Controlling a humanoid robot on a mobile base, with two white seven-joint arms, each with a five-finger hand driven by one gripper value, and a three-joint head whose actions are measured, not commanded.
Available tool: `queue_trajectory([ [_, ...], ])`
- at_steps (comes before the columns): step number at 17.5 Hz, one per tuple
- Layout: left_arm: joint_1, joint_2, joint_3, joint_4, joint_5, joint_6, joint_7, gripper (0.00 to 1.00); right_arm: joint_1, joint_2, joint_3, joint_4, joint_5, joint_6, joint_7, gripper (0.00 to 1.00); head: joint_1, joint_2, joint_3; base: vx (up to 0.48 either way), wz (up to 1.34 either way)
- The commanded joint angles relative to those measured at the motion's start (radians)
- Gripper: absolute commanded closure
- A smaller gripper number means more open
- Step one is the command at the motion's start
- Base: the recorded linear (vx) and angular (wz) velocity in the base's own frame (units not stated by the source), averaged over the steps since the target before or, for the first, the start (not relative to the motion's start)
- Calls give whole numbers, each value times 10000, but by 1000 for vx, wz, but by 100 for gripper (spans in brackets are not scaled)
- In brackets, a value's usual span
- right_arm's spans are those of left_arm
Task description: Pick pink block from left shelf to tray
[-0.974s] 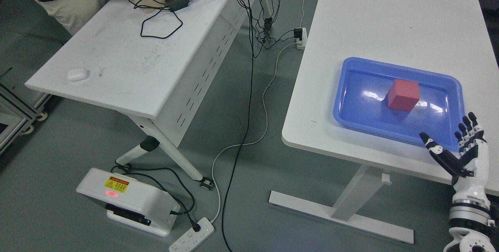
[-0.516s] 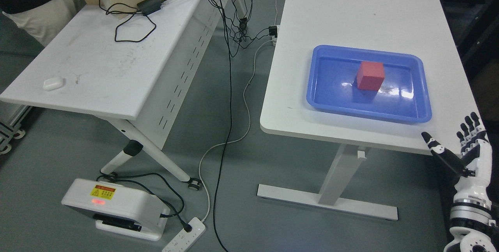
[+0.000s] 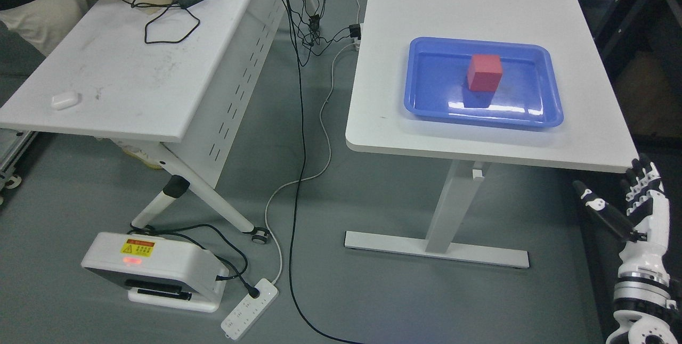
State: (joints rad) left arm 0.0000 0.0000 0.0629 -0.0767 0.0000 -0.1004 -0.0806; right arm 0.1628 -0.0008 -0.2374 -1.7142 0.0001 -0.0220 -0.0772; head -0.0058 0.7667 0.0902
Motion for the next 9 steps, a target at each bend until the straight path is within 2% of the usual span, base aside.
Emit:
queue_trajectory([
  [1, 92, 175, 0, 0, -15, -8, 8, 0, -2, -166, 73, 23, -215, 5, -10, 0, 0, 0, 0, -157, 0],
  [9, 92, 175, 0, 0, -15, -8, 8, 0, 44, -166, 58, 7, -215, 5, 5, 0, 0, 0, 0, -95, 0],
])
